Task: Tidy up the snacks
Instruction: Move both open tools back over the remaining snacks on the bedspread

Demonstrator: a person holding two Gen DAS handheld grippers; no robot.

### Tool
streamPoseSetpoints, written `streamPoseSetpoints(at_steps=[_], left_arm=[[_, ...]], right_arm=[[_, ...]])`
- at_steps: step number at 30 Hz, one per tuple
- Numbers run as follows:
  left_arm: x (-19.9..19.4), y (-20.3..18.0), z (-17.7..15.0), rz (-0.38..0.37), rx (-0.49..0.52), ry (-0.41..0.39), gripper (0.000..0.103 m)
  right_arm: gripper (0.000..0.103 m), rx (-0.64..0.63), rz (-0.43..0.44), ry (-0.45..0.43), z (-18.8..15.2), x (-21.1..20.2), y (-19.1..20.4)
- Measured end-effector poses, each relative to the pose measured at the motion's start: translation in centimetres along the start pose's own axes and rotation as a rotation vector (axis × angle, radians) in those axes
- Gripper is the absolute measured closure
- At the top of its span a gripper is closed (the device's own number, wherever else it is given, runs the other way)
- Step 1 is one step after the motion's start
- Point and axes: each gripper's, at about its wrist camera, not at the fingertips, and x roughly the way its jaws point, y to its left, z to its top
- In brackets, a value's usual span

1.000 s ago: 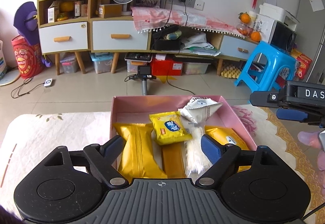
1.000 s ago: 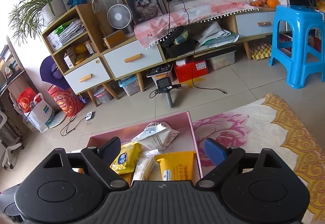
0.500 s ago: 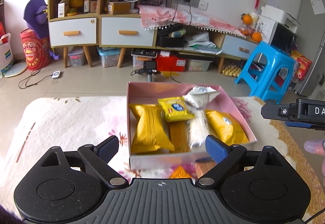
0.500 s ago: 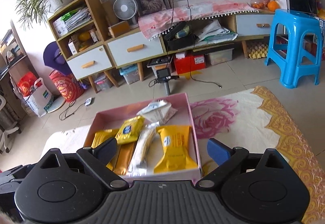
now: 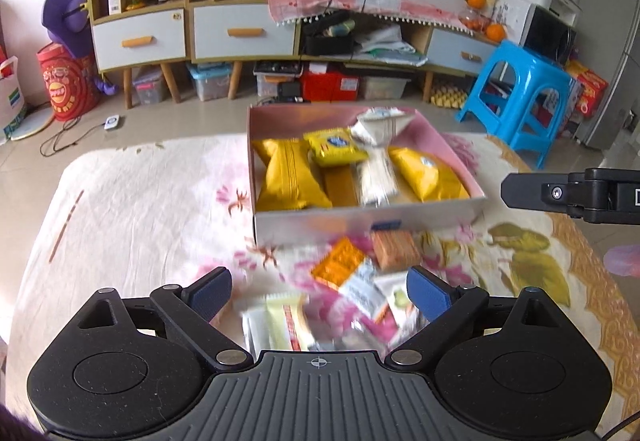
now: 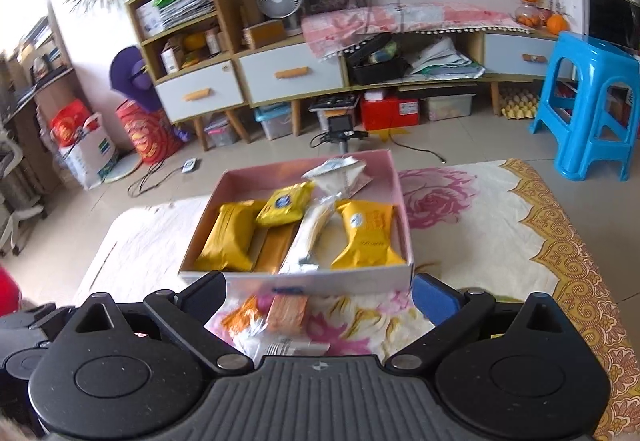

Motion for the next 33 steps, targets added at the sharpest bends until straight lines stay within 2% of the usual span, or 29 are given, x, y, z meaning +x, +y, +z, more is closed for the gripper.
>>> streamPoseSetpoints(at_steps=[6,14,26,33], left_arm=[[-0.2,0.8,-2.0,-0.003,-0.033,-0.005,0.007],[-1.3,1.5,-3.6,-0.013,-0.059,-0.016,0.007],[-2.1,1.2,-6.9,-0.053,0.016,-0.047,0.006],[-2.0,0.0,-8.1,-0.129,0.053,-0.059,0.006]], right_arm=[[0.01,-0.005,0.037,-0.003,-1.7,-0.5,0.0],[0.008,-0.039,0.028,-0.018,-3.9,-1.6,-1.4],[0.008,-0.209,0.024,-0.065,-8.2,-2.2,-2.6],[0.008,-0.266,0.046,-0.045,-10.7,-2.4,-3.4]])
